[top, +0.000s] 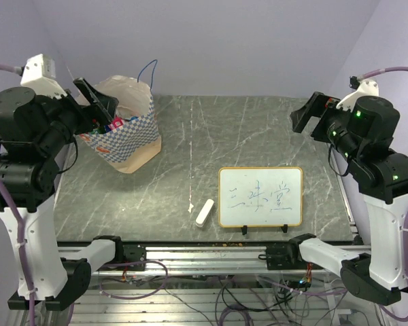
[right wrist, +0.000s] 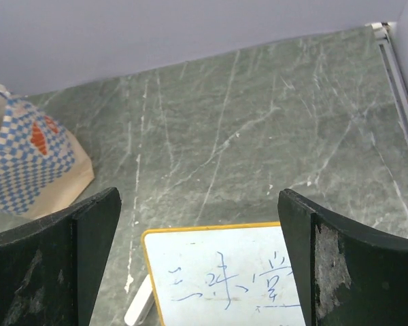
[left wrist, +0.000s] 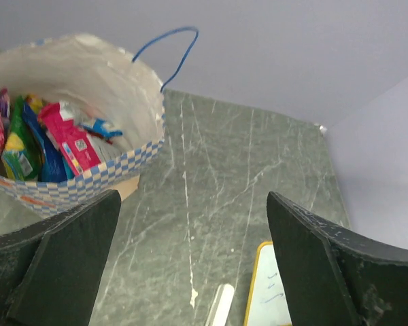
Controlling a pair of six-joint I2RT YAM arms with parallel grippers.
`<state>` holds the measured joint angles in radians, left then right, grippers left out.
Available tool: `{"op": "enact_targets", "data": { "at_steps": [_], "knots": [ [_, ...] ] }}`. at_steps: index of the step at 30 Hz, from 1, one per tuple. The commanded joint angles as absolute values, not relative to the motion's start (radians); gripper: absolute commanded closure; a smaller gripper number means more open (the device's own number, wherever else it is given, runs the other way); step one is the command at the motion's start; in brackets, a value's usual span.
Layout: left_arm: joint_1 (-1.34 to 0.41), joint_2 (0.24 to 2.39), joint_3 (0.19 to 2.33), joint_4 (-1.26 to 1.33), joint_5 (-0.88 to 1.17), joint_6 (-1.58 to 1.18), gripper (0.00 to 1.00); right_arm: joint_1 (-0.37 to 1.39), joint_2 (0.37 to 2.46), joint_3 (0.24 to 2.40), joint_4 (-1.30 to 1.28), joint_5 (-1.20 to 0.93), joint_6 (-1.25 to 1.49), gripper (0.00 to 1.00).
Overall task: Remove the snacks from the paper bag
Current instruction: Move the paper bag to the center of the board.
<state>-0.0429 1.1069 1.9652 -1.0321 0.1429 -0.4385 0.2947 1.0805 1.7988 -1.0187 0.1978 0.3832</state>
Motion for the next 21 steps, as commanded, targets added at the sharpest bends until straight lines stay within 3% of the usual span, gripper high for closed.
{"op": "enact_targets", "data": {
  "at_steps": [1,12,21],
  "knots": [
    [-0.044,1.087,1.830,-0.946,0.114,-0.466,0.01,0.246,1.049,1.703,-0.961,0.222,0.387,0.00],
    [-0.050,1.093,1.437,-0.731,0.107,-0.519,0.01,0.115,0.995,1.405,-0.835,0.182,0.365,0.00],
    [-0.122,1.213,1.351,-0.604,0.044,-0.506,0.00,0.087,1.001,1.293,-0.733,0.131,0.355,0.00]
  ]
}}
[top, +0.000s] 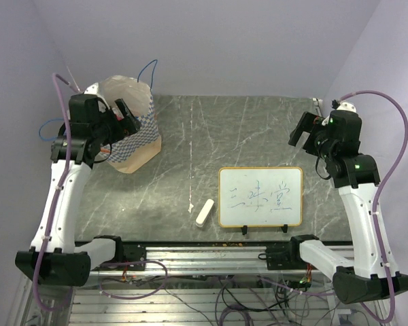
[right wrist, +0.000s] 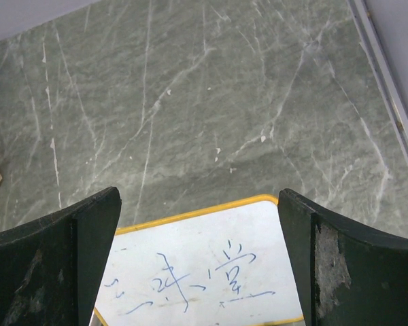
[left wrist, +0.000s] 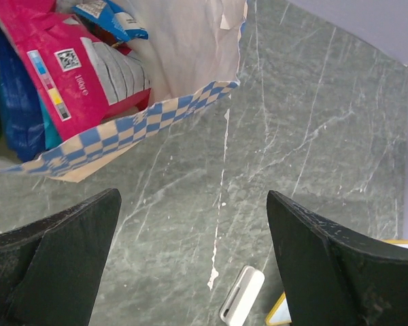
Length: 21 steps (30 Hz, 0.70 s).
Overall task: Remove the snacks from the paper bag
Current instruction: Move the paper bag to the center of the board.
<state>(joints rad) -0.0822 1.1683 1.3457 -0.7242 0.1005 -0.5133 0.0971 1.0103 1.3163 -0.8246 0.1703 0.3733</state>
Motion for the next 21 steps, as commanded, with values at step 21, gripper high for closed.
{"op": "enact_targets", "data": {
  "at_steps": [21],
  "knots": [
    [-0.206,1.778,1.875,-0.389,-0.150,-0.327,0.04,0.101,1.067,1.274,-0.644,0.092,0.317,0.00]
  ]
}}
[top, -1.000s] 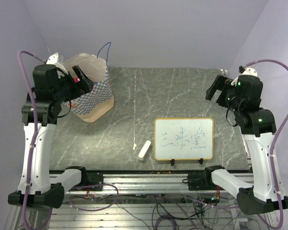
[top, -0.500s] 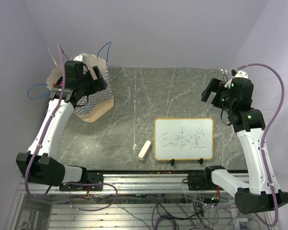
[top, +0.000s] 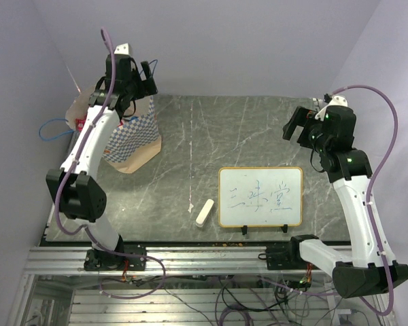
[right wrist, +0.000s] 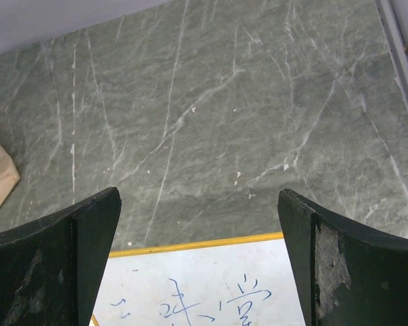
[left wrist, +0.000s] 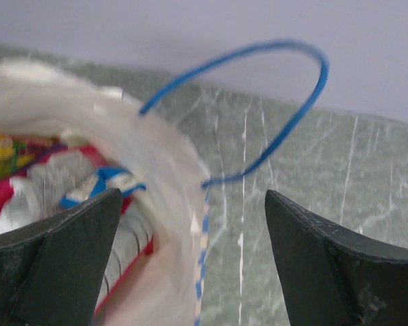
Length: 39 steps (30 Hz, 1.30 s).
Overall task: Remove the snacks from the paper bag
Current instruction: Move the paper bag to the center of the board.
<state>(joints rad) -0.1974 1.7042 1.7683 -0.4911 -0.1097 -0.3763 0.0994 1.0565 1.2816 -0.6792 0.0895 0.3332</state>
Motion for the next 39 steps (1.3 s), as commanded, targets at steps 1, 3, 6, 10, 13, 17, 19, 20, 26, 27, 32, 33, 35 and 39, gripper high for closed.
{"op": "enact_targets", "data": {
  "at_steps": [1,3,6,10,13,17,19,20,26,27,32,33,35,39],
  "knots": [
    [-0.206,1.804,1.906,-0.379,-0.151,-0.321,0.08,0.100,1.073,1.277,-0.642,0.094,0.316,0.00],
    [-0.206,1.857,1.965,-0.359,-0.135,-0.313,0.12,0.101,1.083,1.283,-0.640,0.095,0.314,0.00],
    [-0.214,1.922,2.064,-0.365,-0.107,-0.300,0.21,0.101,1.094,1.289,-0.634,0.093,0.313,0.00],
    [-0.234,1.933,2.079,-0.349,-0.105,-0.277,0.31,0.101,1.106,1.292,-0.630,0.097,0.313,0.00],
    [-0.241,1.931,2.077,-0.344,-0.097,-0.282,0.47,0.104,1.111,1.296,-0.627,0.095,0.312,0.00],
    [-0.265,1.934,2.090,-0.356,-0.056,-0.275,0.68,0.111,1.120,1.298,-0.622,0.084,0.314,0.00],
    [-0.273,1.937,2.103,-0.368,-0.020,-0.287,0.87,0.117,1.121,1.299,-0.621,0.079,0.316,0.00],
    [-0.279,1.936,2.109,-0.375,-0.006,-0.294,0.92,0.121,1.122,1.302,-0.619,0.077,0.314,0.00],
    [-0.342,1.883,2.076,-0.378,0.058,-0.341,0.93,0.146,1.136,1.316,-0.610,0.055,0.312,0.00],
    [-0.359,1.871,2.058,-0.372,0.069,-0.354,0.93,0.150,1.138,1.317,-0.609,0.051,0.311,0.00],
    [-0.462,1.807,1.956,-0.338,0.067,-0.447,0.93,0.168,1.165,1.329,-0.600,0.017,0.336,0.00],
    [-0.484,1.797,1.939,-0.330,0.066,-0.460,0.93,0.170,1.174,1.333,-0.601,0.004,0.344,0.00],
    [-0.527,1.794,1.932,-0.332,0.064,-0.479,0.93,0.172,1.192,1.345,-0.600,-0.021,0.366,0.00],
    [-0.608,1.815,1.976,-0.352,0.075,-0.513,0.93,0.173,1.243,1.382,-0.601,-0.079,0.410,0.00]
  ]
}}
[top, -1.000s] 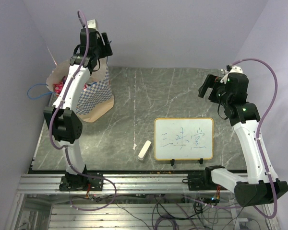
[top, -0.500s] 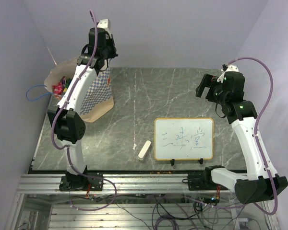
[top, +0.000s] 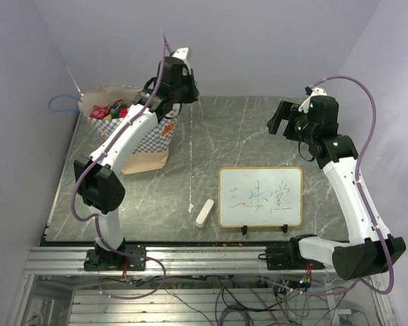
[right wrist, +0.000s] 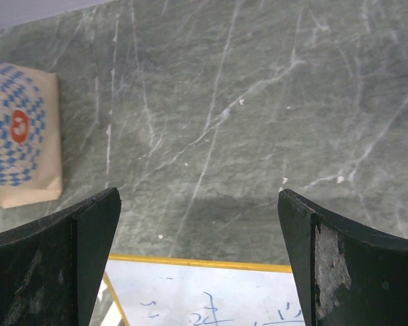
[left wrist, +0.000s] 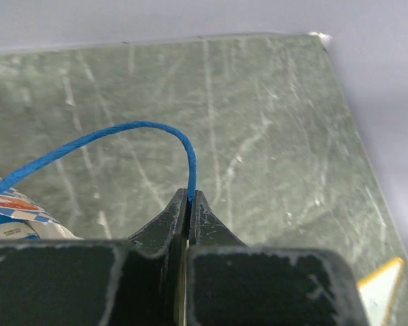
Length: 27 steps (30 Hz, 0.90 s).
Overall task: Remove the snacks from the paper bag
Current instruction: Move the paper bag to the center of the board.
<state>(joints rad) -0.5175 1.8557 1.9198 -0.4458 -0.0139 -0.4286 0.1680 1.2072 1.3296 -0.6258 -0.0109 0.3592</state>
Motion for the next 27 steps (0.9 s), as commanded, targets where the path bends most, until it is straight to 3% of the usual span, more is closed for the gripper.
{"op": "enact_targets", "data": {
  "at_steps": [1,5,10,14,20,27],
  "knots": [
    [-0.623,1.820,1.986,-0.355,0.080,-0.522,0.93,0.172,1.258,1.392,-0.598,-0.095,0.424,0.00],
    [-0.654,1.801,1.992,-0.398,0.087,-0.540,0.89,0.173,1.316,1.429,-0.575,-0.187,0.483,0.02],
    [-0.635,1.678,1.933,-0.494,0.015,-0.495,0.43,0.174,1.380,1.460,-0.528,-0.304,0.561,0.05],
    [-0.542,1.573,1.909,-0.605,0.034,-0.499,0.24,0.197,1.432,1.488,-0.465,-0.381,0.631,0.06],
    [-0.274,1.406,1.829,-0.731,0.121,-0.508,0.16,0.317,1.518,1.524,-0.306,-0.443,0.746,0.05],
    [0.059,1.338,1.775,-0.895,0.088,-0.606,0.11,0.436,1.626,1.569,-0.141,-0.464,0.886,0.04]
  ]
}}
